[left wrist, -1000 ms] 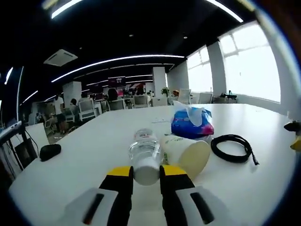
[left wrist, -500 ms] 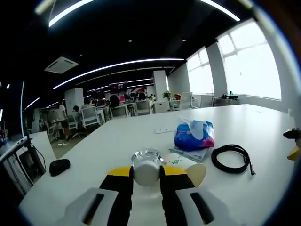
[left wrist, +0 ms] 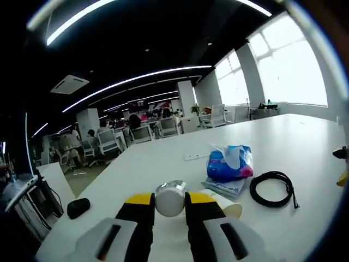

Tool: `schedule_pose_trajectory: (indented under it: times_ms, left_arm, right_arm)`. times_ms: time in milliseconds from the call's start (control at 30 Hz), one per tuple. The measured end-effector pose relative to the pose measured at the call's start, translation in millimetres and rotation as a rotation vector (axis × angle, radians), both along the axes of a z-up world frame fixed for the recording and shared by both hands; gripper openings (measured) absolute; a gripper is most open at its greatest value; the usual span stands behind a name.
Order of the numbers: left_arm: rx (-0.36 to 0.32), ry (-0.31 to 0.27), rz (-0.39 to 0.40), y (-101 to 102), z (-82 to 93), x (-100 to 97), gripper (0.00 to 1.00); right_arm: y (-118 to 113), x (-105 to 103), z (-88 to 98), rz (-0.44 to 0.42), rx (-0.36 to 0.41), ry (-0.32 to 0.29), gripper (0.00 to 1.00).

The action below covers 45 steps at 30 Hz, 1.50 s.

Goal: Arrange the tabletop items into an orderly group along one side of the table until the central work area is clear of visible clutter.

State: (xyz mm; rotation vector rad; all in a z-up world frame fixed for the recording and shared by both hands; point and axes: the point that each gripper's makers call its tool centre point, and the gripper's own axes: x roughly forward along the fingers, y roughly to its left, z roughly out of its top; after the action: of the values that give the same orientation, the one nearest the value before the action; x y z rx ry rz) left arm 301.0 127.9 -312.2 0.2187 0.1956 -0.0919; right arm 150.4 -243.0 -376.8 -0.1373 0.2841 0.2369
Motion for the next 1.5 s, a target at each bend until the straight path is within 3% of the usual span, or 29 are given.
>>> schedule_pose_trajectory:
  times_ms: [333, 700, 1200, 1500]
  left_arm:
    - [0.026, 0.006, -0.003, -6.2, 26.6, 17.5, 0.20]
    - [0.027, 0.046, -0.011, -4.5, 41.1, 59.1, 0.20]
    - [0.039, 0.102, -0.038, -9.4, 45.8, 98.4, 0.19]
    - [0.058, 0.134, -0.049, -14.1, 43.5, 115.7, 0.20]
  right_arm:
    - [-1.9, 1.5, 1.4, -0.006, 0.009, -0.005, 0.79]
    - [-10.4, 3.4, 3.0, -0.023, 0.006, -0.007, 0.79]
    - [-0.1, 8.9, 11.2, 0.018, -0.026, -0.030, 0.78]
    - [1.7, 7.3, 6.5, 0.024, -0.015, -0.019, 0.78]
